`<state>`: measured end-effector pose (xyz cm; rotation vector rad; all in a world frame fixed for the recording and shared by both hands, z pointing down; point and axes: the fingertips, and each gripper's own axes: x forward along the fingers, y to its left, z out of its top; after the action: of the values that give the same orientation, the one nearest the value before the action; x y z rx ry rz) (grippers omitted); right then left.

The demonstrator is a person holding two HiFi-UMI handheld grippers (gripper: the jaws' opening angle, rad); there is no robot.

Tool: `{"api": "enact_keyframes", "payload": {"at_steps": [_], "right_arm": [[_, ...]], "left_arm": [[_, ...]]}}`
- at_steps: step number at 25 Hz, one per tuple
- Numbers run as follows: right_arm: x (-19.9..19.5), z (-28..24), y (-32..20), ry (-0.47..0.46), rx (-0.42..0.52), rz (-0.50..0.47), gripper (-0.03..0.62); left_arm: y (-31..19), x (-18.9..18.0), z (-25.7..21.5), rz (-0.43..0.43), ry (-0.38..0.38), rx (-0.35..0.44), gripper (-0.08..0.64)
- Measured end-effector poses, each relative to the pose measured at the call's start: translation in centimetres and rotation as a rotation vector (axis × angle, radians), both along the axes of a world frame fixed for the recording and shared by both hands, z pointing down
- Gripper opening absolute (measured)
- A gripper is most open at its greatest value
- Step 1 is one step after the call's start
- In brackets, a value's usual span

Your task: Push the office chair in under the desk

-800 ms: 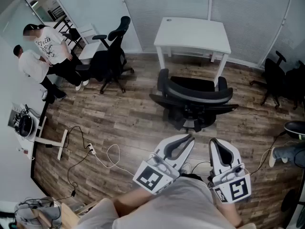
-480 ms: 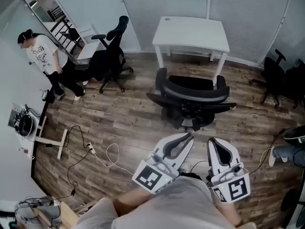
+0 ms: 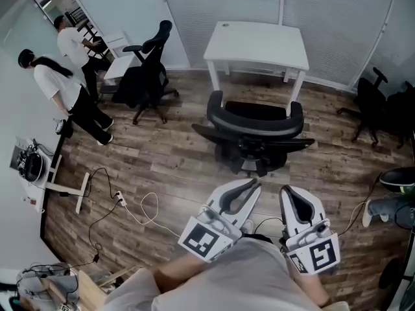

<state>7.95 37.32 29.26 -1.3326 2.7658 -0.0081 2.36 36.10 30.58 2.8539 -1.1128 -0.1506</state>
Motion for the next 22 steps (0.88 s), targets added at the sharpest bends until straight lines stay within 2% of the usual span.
{"api": "enact_keyframes", "payload": {"at_steps": [5,12,17,22], "right_arm": [[0.3,0.1,-0.2,-0.005,-0.010,-0.018,0.029],[0.0,0.3,-1.6,-0.011,-0.021,-0.039,0.029],[-0.3,0.7,-2.9,-0.007,-0.021,-0.041,0.029],[-1.0,0.7,-4.8,0.006,-0.022,-0.045,0.029]], "left_arm": [[-0.4,0.6,-0.3,-0.013,0.010,-0.004,0.060],[-1.5,-0.2,0.2,-0.040,-0.019,0.001,0.060],[-3.0,-0.5,0.2,-0.059,0.013,-0.013,0.060],[-5.1,-1.4,0.1,-0.073,0.012,-0.013,0.060]]}}
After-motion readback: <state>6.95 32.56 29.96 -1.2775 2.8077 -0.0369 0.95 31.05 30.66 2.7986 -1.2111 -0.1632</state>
